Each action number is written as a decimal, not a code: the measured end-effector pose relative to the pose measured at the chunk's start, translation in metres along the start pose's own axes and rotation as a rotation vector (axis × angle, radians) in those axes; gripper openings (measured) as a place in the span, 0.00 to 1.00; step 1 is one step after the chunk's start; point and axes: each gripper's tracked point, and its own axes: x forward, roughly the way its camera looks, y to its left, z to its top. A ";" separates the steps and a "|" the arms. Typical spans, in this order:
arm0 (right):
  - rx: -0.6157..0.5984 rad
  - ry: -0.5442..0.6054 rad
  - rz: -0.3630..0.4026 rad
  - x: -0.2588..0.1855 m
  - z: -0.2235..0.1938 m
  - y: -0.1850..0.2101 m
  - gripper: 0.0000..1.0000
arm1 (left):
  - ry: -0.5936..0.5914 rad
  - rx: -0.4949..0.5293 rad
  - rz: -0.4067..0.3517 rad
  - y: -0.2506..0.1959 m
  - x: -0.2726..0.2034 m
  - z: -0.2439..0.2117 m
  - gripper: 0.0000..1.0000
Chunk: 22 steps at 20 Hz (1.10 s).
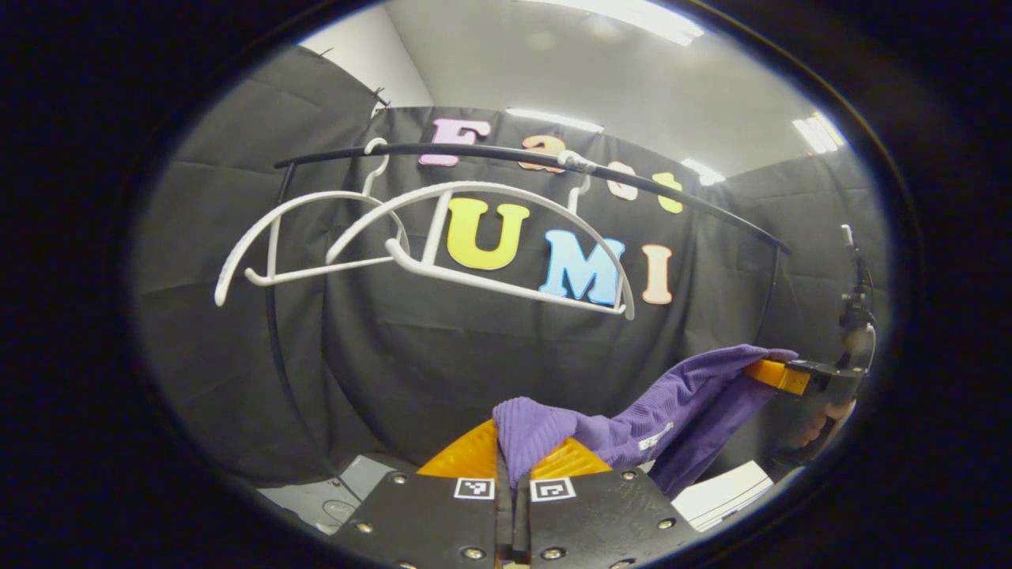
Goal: Grasp the clothes on the hanger with both hands and then place them into the laundry hamper below.
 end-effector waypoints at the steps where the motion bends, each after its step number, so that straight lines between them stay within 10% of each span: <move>1: -0.011 0.005 -0.016 -0.014 -0.004 0.005 0.00 | 0.007 -0.011 -0.023 0.005 -0.007 -0.006 0.07; 22: 0.075 0.468 0.098 -0.105 -0.231 0.057 0.00 | 0.436 0.032 0.034 0.059 -0.081 -0.241 0.06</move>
